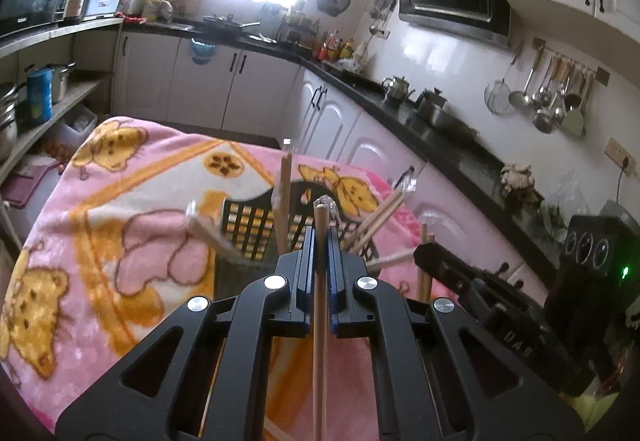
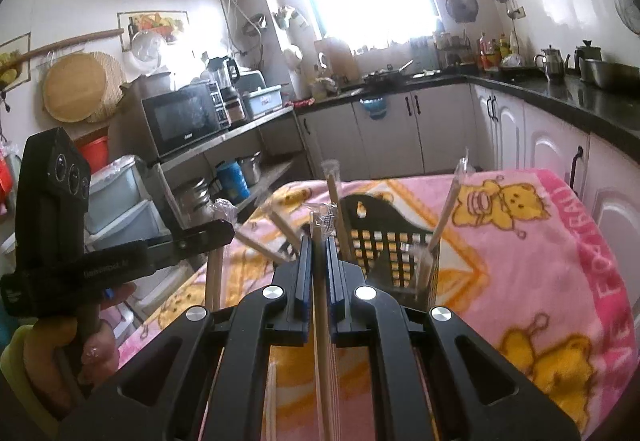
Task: Organize utensils
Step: 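Lift both held chopsticks upright and carry them over the caddy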
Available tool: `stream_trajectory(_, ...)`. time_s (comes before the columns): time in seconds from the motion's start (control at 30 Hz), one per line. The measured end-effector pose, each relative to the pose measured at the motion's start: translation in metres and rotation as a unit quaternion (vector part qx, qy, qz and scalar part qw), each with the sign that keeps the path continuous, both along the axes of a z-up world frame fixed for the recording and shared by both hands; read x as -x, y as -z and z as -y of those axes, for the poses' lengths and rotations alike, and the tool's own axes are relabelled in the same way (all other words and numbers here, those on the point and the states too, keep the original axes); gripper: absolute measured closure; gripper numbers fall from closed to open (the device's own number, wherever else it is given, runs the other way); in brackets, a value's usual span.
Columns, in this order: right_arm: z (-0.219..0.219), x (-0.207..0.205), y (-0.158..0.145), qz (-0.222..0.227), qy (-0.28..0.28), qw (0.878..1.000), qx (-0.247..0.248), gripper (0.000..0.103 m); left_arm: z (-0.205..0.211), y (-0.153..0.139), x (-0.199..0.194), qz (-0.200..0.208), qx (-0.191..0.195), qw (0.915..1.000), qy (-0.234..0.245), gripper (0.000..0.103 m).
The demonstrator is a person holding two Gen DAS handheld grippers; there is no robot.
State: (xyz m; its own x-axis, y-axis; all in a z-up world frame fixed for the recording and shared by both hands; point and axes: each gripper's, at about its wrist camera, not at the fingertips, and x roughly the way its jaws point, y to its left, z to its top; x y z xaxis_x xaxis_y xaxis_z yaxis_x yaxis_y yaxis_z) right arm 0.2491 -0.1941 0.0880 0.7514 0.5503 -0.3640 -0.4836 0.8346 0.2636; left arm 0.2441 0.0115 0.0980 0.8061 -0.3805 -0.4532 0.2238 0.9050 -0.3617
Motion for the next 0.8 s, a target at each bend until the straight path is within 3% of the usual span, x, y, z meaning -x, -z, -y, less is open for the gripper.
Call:
stream_trajectory(0.5, -0.006, -0.049, -0.036, 0.059, 0.042, 0.997, -0.034, 0.096, -0.004, -0.054, -0.04, 0.084, -0.024, 0.9949, -0.05, 0.102)
stream_trajectory(0.8, -0.009, -0.08, -0.043, 0.076, 0.079, 0.993, -0.044, 0.096, -0.011, -0.074, -0.064, 0.121, -0.038, 0.9888, -0.079, 0.102)
